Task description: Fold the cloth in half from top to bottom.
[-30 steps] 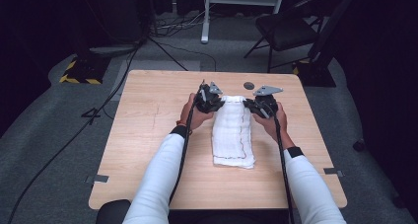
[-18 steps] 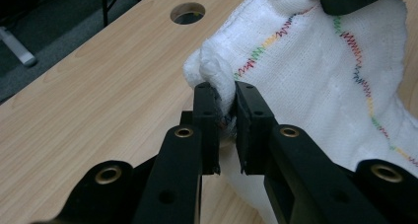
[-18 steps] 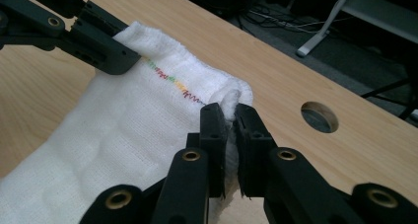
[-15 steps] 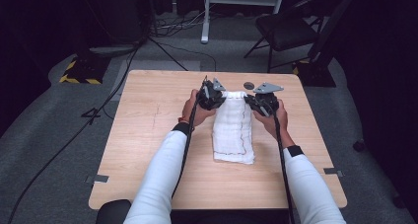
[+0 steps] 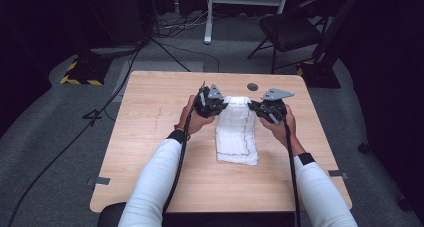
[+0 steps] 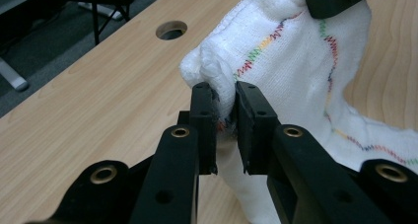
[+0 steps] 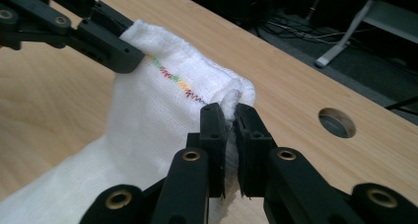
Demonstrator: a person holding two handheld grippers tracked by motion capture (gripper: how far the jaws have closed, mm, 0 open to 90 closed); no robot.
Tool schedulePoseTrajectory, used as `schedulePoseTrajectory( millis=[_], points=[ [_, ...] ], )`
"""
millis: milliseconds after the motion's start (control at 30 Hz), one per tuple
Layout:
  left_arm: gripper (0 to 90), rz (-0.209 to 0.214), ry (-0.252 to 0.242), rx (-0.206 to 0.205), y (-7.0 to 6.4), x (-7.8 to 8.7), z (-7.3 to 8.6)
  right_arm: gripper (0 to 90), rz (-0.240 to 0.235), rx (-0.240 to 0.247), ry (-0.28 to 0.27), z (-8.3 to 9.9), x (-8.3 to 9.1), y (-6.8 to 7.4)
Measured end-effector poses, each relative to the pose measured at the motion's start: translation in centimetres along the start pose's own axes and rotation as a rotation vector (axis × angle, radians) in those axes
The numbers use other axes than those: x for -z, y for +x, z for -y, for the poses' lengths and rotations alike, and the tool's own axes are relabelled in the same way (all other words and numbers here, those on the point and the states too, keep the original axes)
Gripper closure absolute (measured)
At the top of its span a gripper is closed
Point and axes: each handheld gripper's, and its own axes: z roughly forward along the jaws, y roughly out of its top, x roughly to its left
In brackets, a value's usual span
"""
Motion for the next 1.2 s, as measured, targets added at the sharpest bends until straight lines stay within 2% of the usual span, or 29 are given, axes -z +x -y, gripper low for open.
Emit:
schedulePoseTrajectory(
  millis=[133,333,467,600,833,1000,1033,1133,1200],
  points=[
    [78.9,0.032,-0.02,-0.004,-0.5,0.8,0.4,83.7,-0.029,0.004,-0.005,0.4,0.8,0.4],
    [77.8,0.043,-0.01,-0.064,-1.9,1.5,0.8,83.6,-0.065,0.012,-0.007,1.3,1.5,0.8],
    [76.9,0.058,-0.003,-0.085,-2.8,1.9,1.4,83.5,-0.097,0.007,-0.008,2.2,1.9,1.1],
    [76.9,0.077,0.008,-0.105,-3.5,2.2,2.2,83.5,-0.141,0.029,-0.003,3.1,2.3,1.8],
    [76.7,0.108,0.014,-0.132,-4.5,2.8,3.1,83.1,-0.202,0.06,0.034,4.1,3.0,2.8],
    [76.5,0.128,0.038,-0.153,-5.2,3.0,3.5,82.7,-0.226,0.074,0.05,4.4,3.5,3.3],
    [76.5,0.129,0.035,-0.168,-5.4,3.1,3.6,82.6,-0.231,0.075,0.053,4.5,3.6,3.4],
    [76.5,0.156,0.03,-0.16,-5.7,3.3,4.2,82.2,-0.245,0.076,0.061,5.1,4.0,3.8],
    [76.7,0.165,0.042,-0.174,-6.0,3.3,4.4,81.5,-0.25,0.078,0.071,5.5,4.1,4.1]
  ],
)
